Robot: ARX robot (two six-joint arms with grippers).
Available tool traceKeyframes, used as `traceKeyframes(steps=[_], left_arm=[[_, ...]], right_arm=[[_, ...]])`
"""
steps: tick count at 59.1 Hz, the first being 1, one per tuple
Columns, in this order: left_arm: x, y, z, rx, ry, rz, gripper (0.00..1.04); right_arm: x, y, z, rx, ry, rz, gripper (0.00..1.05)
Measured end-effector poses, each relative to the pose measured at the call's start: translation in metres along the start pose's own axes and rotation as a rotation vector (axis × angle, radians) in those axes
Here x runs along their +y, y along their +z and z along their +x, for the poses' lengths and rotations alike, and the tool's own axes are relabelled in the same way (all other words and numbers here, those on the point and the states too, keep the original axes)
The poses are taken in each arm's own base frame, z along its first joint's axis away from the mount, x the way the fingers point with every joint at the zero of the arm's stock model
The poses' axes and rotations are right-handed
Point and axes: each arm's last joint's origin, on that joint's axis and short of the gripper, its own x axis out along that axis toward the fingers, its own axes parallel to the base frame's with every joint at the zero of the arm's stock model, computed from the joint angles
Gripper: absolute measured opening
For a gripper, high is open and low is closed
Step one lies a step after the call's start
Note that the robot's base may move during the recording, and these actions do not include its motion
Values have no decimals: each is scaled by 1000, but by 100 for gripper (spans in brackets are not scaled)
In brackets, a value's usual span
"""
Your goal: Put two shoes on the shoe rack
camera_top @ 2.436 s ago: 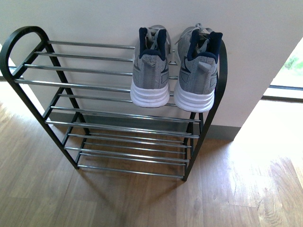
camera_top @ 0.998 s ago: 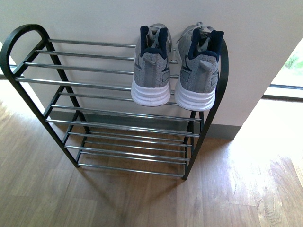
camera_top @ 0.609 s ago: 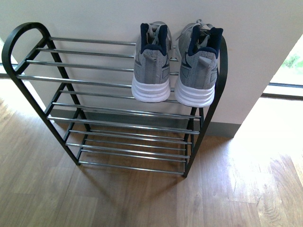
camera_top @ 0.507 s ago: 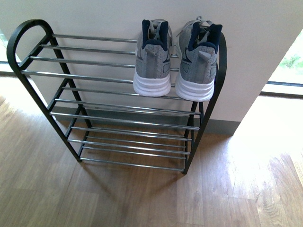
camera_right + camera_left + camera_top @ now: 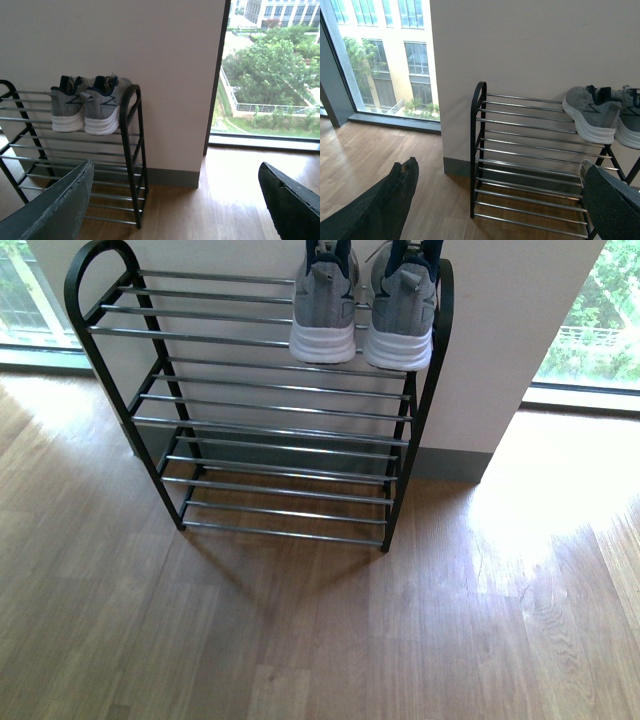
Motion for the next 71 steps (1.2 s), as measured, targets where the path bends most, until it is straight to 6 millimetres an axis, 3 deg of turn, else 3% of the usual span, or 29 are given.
traceKeyframes(steps=[71], left_arm=[[0,0,0,0,0,0,95]], right_arm=[[0,0,0,0,-3,0,96]])
